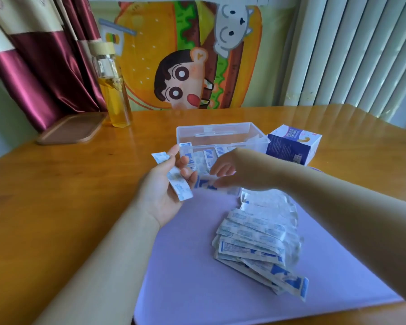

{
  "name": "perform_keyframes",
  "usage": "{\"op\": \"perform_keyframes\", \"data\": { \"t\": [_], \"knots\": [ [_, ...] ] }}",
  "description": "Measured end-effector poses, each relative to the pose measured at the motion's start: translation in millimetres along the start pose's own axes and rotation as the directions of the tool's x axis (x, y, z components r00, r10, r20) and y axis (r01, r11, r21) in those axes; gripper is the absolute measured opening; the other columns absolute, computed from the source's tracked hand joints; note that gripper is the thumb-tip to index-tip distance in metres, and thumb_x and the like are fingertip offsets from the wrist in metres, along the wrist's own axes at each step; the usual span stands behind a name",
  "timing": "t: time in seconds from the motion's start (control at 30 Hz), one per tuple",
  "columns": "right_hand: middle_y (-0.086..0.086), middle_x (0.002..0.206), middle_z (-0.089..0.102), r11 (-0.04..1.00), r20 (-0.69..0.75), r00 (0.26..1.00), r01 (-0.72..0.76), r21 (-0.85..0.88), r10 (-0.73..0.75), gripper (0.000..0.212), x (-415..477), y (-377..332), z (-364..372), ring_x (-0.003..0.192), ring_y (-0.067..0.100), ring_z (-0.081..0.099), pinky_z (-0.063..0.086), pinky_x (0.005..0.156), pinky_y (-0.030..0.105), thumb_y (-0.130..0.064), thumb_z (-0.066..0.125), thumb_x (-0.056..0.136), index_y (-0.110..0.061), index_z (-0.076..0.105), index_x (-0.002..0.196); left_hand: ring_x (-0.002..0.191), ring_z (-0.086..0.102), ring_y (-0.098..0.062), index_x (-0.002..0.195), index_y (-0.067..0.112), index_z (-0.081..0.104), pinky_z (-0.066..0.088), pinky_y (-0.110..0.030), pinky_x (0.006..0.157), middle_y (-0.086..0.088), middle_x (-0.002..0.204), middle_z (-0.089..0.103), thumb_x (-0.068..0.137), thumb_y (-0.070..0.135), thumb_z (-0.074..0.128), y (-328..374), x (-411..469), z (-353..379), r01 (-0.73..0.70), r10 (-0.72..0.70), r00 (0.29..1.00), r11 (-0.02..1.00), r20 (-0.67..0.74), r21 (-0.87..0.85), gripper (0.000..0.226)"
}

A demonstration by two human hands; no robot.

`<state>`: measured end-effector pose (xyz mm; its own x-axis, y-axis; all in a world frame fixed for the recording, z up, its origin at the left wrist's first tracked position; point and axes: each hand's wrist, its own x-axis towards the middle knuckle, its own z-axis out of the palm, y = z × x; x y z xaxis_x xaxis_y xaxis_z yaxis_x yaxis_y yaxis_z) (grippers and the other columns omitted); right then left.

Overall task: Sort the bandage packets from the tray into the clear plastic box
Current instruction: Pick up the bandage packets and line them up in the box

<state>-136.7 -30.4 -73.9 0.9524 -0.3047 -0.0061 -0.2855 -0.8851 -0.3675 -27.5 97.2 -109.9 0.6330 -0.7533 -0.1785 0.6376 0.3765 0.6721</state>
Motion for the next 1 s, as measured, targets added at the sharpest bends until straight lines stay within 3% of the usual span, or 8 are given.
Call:
{"op": "perform_keyframes", "data": {
  "t": [0.1,0.17,0.3,0.4,0.63,0.83,0.93,1.0],
  "knots": [
    [-0.008,0.092,0.065,1.0,-0.085,0.996,0.015,-0.005,-0.016,0.023,-3,-3,0,0.093,0.012,0.063,0.047,0.078,0.02,-0.03,0.067,0.084,-0.018,0.067,0.103,0.042,0.042,-0.005,0.126,0.022,0.051,0.05,-0.017,0.051,-0.001,0.078,0.056,0.101,0.014,0.039,2,-3,0,-0.046,0.046,0.999,0.998,-0.013,-0.031,0.029],
    [-0.015,0.081,0.062,0.994,0.067,0.997,-0.025,-0.103,0.032,0.025,-15,-3,-4,0.081,0.008,0.062,0.047,0.07,0.019,-0.041,0.071,0.078,-0.021,0.067,0.094,0.041,0.04,-0.004,0.127,0.023,0.05,0.048,-0.016,0.049,-0.002,0.08,0.056,0.1,0.011,0.039,3,-2,0,-0.053,0.052,0.998,0.998,-0.028,-0.041,0.031],
    [-0.02,0.085,0.052,0.943,0.367,0.91,-0.068,-0.327,0.193,0.059,-36,-6,2,0.079,0.002,0.051,0.041,0.072,0.023,-0.065,0.071,0.063,-0.031,0.053,0.108,0.039,0.04,-0.004,0.127,0.02,0.049,0.047,-0.016,0.049,-0.003,0.081,0.057,0.1,0.01,0.039,1,-1,0,-0.037,0.036,0.999,0.999,-0.033,-0.034,0.031],
    [-0.02,0.085,0.047,0.953,0.368,0.912,-0.067,-0.296,0.179,0.065,-39,-4,7,0.08,0.003,0.049,0.039,0.071,0.024,-0.06,0.075,0.062,-0.031,0.046,0.112,0.039,0.04,-0.004,0.128,0.019,0.049,0.048,-0.016,0.05,-0.003,0.083,0.057,0.1,0.01,0.039,-2,-1,0,-0.027,0.026,0.999,1.0,-0.04,-0.015,0.03],
    [-0.019,0.085,0.053,0.973,0.371,0.915,-0.079,-0.219,0.158,0.044,-31,7,6,0.077,0.001,0.051,0.041,0.071,0.021,-0.054,0.075,0.068,-0.033,0.053,0.1,0.039,0.04,-0.004,0.13,0.018,0.049,0.049,-0.016,0.049,-0.003,0.083,0.057,0.1,0.011,0.04,-3,-2,-2,-0.008,0.008,0.999,1.0,-0.053,0.008,0.032],
    [-0.011,0.067,0.05,0.981,0.254,0.959,-0.083,-0.173,0.126,0.025,-32,17,4,0.058,0.007,0.043,0.03,0.054,0.019,-0.043,0.072,0.075,-0.025,0.056,0.082,0.038,0.035,-0.004,0.13,0.019,0.051,0.045,-0.015,0.047,-0.001,0.081,0.057,0.099,0.013,0.044,-4,0,-4,0.013,-0.011,0.999,0.999,-0.043,0.052,0.033],
    [0.0,0.078,0.066,0.988,0.217,0.966,-0.12,-0.101,0.139,0.031,-36,14,-7,0.067,0.018,0.056,0.041,0.061,0.028,-0.042,0.073,0.074,-0.018,0.065,0.092,0.037,0.031,-0.004,0.128,0.02,0.052,0.041,-0.014,0.045,0.0,0.081,0.056,0.098,0.013,0.044,-3,1,-4,0.031,-0.029,0.999,0.998,-0.042,0.054,0.031],
    [-0.003,0.087,0.071,0.991,0.327,0.936,-0.102,-0.09,0.126,0.036,-42,5,-11,0.071,0.015,0.061,0.047,0.069,0.028,-0.047,0.075,0.07,-0.022,0.066,0.096,0.037,0.029,-0.004,0.126,0.019,0.053,0.039,-0.013,0.044,0.001,0.079,0.055,0.098,0.013,0.046,-3,1,-4,0.038,-0.036,0.998,0.998,-0.046,0.053,0.03]
  ]
}}
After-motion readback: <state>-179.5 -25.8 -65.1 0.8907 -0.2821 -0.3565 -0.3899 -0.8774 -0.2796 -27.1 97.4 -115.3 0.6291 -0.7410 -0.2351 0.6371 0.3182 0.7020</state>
